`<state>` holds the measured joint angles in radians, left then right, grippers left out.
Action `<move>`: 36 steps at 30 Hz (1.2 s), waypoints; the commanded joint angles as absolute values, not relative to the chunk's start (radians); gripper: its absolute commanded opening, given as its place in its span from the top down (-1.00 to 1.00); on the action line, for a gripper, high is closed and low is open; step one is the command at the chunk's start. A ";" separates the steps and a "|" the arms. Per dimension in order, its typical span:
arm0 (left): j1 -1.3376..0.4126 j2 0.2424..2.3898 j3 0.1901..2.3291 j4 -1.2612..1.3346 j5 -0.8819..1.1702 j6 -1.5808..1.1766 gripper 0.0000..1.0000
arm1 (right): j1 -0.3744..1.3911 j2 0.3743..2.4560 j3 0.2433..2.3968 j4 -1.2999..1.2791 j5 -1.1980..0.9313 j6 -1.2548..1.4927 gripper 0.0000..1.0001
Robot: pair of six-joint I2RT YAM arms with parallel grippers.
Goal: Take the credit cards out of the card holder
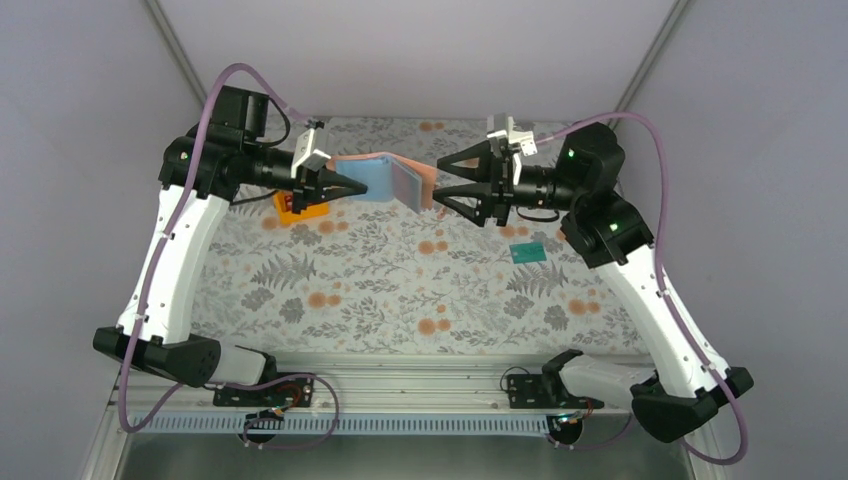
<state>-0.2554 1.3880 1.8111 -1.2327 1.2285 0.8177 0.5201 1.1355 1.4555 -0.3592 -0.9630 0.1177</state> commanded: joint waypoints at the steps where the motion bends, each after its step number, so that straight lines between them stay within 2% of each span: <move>1: -0.254 1.379 1.840 -1.200 1.249 0.802 0.95 | 0.551 1.158 1.462 -0.379 -0.873 0.091 -0.27; 7: -0.255 1.374 1.837 -1.200 1.249 0.804 0.95 | 0.573 1.203 1.480 -0.406 -0.863 0.078 -0.23; 20: -0.254 1.378 1.818 -1.176 1.239 0.779 0.95 | 0.647 1.253 1.483 -0.381 -0.822 0.095 -0.30; 30: -0.254 1.379 1.798 -1.151 1.228 0.750 0.95 | 0.722 1.288 1.503 -0.305 -0.573 0.153 -0.45; 36: -0.255 1.378 1.774 -1.151 1.245 0.752 0.94 | 0.738 1.305 1.504 -0.245 -0.485 0.198 -0.42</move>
